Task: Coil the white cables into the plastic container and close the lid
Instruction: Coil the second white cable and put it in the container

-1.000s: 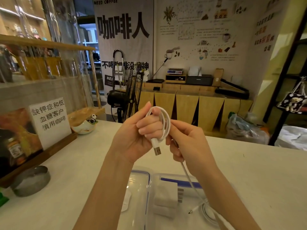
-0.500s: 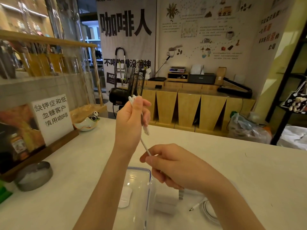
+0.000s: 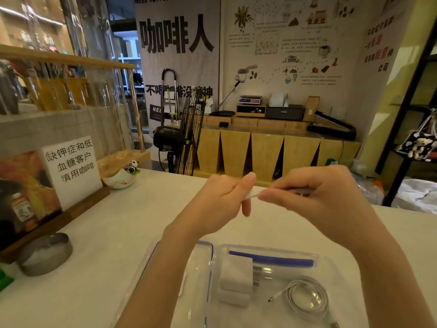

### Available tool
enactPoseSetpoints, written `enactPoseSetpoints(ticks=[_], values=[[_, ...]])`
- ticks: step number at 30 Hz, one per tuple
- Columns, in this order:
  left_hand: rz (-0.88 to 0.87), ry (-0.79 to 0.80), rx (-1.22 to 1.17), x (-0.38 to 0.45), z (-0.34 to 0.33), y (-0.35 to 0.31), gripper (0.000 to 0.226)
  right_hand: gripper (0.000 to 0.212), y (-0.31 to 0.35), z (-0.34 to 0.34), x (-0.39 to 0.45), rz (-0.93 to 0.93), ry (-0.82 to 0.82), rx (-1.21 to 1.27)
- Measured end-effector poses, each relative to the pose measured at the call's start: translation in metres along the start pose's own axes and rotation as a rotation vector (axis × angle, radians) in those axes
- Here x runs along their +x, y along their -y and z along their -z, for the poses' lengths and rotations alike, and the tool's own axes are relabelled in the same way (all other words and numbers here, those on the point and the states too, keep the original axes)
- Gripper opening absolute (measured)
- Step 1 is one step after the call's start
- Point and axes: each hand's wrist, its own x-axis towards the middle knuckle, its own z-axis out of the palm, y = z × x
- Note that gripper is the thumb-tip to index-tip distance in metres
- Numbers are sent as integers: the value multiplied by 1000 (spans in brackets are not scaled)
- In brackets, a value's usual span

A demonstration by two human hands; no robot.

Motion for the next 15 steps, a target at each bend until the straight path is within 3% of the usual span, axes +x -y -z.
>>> enactPoseSetpoints(ticks=[5, 9, 15], values=[[18, 143, -246, 2, -2, -10, 63, 16, -19, -4, 2, 23, -150, 171], [13, 236, -685, 3, -3, -11, 58, 7, -18, -18, 7, 5, -193, 344], [64, 366, -1273, 8, 2, -4, 52, 30, -14, -42, 12, -127, -143, 424]])
